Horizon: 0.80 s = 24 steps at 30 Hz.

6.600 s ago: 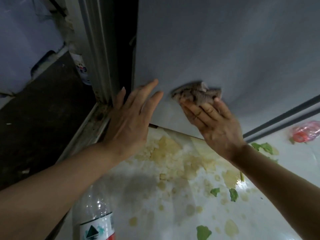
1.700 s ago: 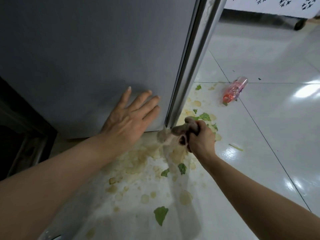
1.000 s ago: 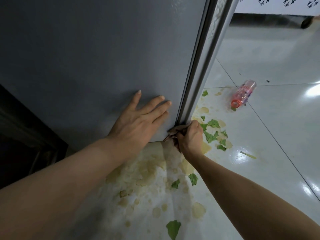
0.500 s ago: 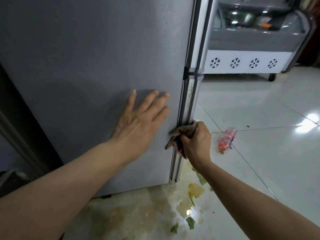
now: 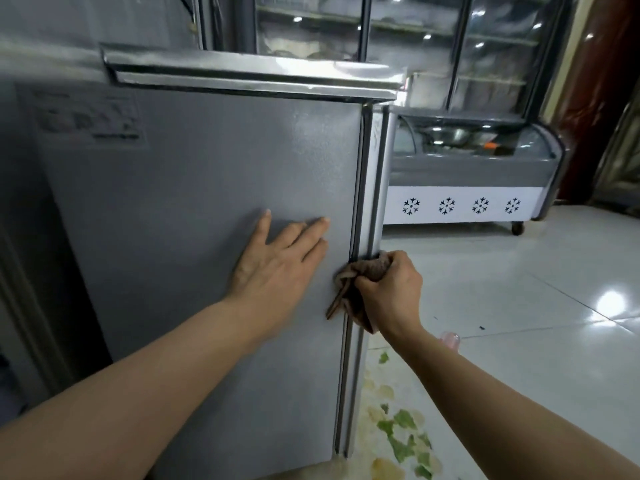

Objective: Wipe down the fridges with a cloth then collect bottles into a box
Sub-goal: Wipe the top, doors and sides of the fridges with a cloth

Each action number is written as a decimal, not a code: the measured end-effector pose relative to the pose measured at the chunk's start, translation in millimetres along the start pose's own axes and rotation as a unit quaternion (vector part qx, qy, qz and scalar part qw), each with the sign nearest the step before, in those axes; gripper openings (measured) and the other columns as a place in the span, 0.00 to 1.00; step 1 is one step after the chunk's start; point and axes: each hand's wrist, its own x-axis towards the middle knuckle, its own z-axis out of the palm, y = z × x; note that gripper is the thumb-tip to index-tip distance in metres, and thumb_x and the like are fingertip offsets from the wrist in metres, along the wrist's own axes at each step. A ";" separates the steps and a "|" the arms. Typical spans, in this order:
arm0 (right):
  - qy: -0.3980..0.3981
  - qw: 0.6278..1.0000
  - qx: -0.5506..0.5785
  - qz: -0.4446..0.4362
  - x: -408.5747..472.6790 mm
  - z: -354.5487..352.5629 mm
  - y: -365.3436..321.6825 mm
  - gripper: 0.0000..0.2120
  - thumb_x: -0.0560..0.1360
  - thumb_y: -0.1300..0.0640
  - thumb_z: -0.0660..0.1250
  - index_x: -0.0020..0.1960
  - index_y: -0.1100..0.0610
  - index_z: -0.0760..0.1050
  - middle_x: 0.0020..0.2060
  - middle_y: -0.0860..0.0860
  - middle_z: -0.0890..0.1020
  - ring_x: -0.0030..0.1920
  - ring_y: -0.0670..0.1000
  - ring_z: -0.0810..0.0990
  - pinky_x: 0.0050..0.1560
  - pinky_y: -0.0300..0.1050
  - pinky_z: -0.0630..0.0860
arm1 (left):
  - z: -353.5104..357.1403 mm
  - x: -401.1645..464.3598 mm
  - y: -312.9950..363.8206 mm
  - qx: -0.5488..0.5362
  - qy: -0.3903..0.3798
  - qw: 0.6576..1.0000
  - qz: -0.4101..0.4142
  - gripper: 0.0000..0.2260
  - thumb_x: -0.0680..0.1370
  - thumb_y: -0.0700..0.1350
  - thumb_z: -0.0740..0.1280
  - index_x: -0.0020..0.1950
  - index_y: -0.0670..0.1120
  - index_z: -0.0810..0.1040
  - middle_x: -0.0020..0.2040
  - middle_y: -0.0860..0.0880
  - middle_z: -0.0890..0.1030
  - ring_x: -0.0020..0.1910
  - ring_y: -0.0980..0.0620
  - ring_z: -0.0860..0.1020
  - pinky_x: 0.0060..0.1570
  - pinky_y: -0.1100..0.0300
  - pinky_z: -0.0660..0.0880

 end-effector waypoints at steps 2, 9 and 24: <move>0.010 1.000 -0.003 0.003 3.2 -2.2 -6.3 0.15 0.66 0.60 0.71 0.49 0.63 0.72 0.47 0.57 0.78 0.51 0.58 0.75 0.50 0.54 0.74 | -12.4 5.0 -4.4 -0.021 0.014 1.000 0.013 0.30 0.74 0.43 0.61 0.74 0.48 0.53 0.76 0.49 0.48 0.71 0.49 0.56 0.69 0.39 0.44; 0.054 0.998 0.019 -0.017 38.9 -21.0 -54.6 0.13 0.65 0.58 0.72 0.44 0.59 0.70 0.39 0.50 0.75 0.42 0.52 0.73 0.42 0.43 0.69 | -51.7 28.1 -25.3 -0.047 0.095 0.994 -0.031 0.30 0.71 0.39 0.62 0.73 0.46 0.58 0.77 0.46 0.51 0.72 0.46 0.51 0.69 0.41 0.40; 0.076 0.984 -0.018 -0.160 102.6 -61.1 -139.6 0.14 0.66 0.61 0.72 0.51 0.61 0.76 0.50 0.55 0.76 0.52 0.55 0.74 0.50 0.40 0.68 | -86.2 64.1 -87.6 -0.067 0.092 0.984 -0.138 0.29 0.70 0.48 0.67 0.70 0.48 0.63 0.65 0.49 0.69 0.64 0.48 0.64 0.66 0.46 0.55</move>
